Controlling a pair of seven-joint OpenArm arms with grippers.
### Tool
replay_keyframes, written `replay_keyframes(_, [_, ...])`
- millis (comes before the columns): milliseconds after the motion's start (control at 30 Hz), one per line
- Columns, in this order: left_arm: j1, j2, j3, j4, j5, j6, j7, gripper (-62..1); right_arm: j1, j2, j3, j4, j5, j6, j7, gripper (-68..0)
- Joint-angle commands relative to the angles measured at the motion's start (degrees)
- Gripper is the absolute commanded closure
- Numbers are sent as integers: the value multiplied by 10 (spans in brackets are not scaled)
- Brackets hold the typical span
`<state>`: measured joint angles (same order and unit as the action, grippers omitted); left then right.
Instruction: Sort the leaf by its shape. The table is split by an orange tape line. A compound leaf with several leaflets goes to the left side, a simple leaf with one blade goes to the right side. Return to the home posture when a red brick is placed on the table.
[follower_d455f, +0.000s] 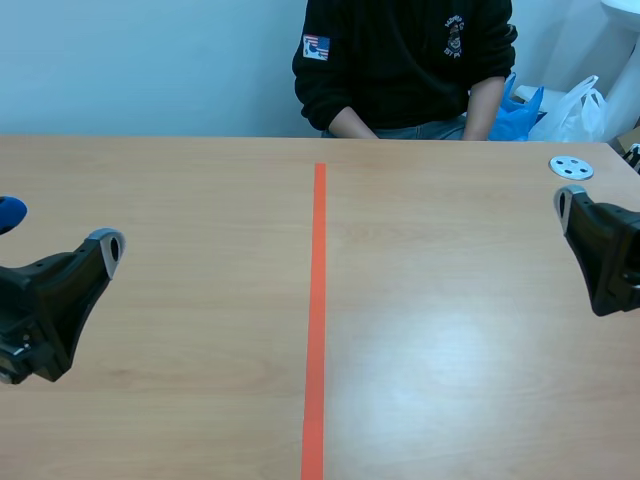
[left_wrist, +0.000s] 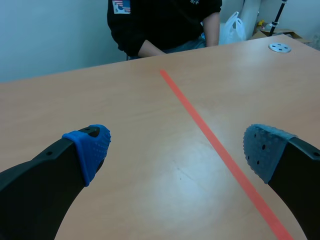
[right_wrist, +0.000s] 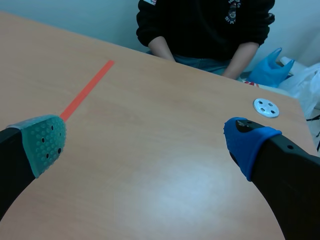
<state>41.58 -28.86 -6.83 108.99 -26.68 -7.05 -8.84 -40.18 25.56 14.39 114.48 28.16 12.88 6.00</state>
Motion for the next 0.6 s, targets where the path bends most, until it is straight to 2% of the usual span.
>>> replay_keyframes(0, [1,4,-3,4,-4,1,-32,-570,3,7,3,5,6,0,-14,-665])
replay_keyframes(233, [1,4,-3,4,-15,1,-32,-570,3,7,11,5,6,0,-14,-665])
replay_keyframes(567, [1,4,-3,4,-14,1,-32,-570,3,8,11,5,6,4,-18,-665])
